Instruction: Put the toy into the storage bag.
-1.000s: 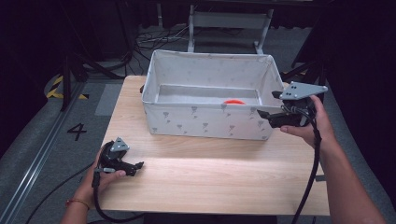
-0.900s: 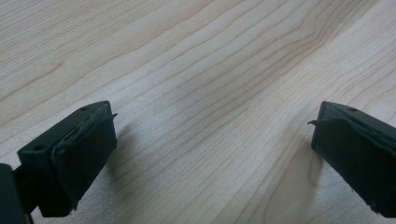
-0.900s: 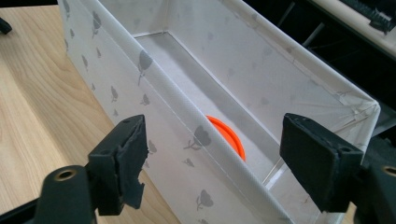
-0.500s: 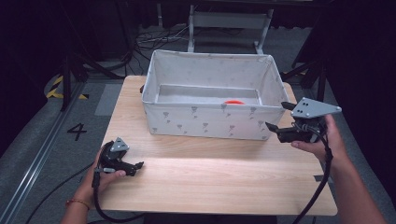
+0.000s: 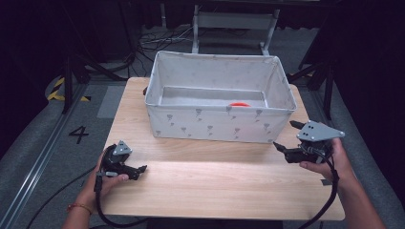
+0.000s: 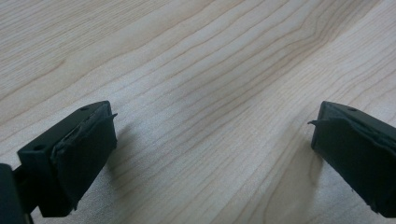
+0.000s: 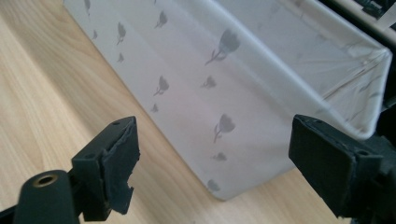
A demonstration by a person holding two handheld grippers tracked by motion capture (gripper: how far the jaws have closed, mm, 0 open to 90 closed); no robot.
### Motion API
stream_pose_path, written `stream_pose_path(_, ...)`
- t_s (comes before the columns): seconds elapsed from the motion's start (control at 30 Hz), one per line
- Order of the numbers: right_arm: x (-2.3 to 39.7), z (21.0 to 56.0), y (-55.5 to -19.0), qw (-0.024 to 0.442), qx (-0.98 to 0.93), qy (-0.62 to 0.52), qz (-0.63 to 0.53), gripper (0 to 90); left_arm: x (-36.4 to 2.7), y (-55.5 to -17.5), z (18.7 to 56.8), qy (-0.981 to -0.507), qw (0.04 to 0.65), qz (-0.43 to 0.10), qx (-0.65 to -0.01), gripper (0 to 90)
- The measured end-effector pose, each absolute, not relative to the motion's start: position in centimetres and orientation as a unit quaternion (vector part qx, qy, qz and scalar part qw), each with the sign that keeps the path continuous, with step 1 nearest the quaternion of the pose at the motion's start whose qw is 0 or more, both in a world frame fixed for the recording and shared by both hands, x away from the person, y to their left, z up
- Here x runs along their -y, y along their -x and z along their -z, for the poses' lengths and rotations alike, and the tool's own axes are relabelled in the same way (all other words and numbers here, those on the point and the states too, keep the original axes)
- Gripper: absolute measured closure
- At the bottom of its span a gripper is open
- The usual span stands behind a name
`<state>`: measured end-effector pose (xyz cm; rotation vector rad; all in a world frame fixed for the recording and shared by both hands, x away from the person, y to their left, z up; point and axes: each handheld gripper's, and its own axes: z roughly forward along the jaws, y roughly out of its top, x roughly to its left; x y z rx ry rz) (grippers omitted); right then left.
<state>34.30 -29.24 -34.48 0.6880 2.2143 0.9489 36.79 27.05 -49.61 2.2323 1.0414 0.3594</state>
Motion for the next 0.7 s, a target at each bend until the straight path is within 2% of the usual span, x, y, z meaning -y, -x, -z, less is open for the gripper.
stream_pose_path(0.4,30.8,39.8,-33.9,0.316,-0.853,-0.29,-0.298,16.7,-27.0,-36.8,49.6,-0.849,0.32,-0.137,-0.396,0.4)
stream_pose_path(0.5,31.6,41.3,-34.1,0.295,-0.855,-0.305,-0.298,16.7,-27.0,-36.8,49.6,-0.85,0.321,-0.136,-0.396,0.4)
stream_pose_path(0.7,33.0,43.9,-33.8,0.281,-0.856,-0.329,-0.282,16.7,-27.0,-36.8,49.6,-0.849,0.32,-0.137,-0.396,0.4)
